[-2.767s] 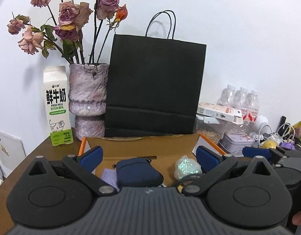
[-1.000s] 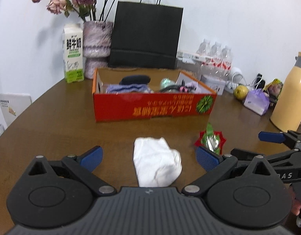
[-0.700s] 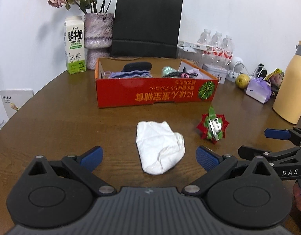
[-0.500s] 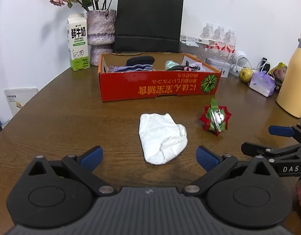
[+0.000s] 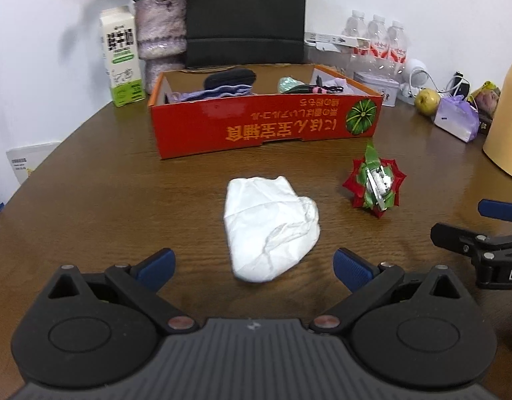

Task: Organize objects
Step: 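Grasp the white cloth with the left gripper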

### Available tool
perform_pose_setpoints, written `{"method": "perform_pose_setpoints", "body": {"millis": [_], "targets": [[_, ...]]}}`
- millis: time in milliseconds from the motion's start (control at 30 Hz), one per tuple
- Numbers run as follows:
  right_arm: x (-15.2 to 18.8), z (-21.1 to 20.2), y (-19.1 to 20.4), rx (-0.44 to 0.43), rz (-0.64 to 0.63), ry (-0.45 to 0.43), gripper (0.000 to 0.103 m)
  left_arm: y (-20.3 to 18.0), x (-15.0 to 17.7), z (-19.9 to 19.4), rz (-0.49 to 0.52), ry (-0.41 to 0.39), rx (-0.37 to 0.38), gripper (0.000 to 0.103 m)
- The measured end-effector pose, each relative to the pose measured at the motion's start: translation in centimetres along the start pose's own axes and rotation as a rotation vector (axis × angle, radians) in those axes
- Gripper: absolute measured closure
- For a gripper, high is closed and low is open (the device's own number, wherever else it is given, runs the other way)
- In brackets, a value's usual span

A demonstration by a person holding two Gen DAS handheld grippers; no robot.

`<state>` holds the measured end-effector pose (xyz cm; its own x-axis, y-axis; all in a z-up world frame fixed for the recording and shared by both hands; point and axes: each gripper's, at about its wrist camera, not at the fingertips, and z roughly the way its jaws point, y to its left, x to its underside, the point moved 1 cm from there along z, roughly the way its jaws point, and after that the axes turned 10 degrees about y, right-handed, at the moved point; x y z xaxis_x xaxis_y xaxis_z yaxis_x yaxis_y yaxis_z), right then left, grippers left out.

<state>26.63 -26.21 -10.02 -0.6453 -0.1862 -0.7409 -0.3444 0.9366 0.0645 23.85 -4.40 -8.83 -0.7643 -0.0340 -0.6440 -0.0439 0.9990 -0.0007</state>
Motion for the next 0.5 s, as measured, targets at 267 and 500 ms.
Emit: {"method": "perform_pose_setpoints", "body": {"millis": [267, 500], "targets": [[-0.1, 0.4, -0.9, 0.01, 0.05, 0.009, 0.0, -1.3, -2.6, 3.4, 0.003, 0.044, -0.004, 0.0], [-0.2, 0.2, -0.9, 0.013, 0.045, 0.003, 0.0, -0.8, -2.8, 5.0, -0.041, 0.039, -0.042, 0.0]]}}
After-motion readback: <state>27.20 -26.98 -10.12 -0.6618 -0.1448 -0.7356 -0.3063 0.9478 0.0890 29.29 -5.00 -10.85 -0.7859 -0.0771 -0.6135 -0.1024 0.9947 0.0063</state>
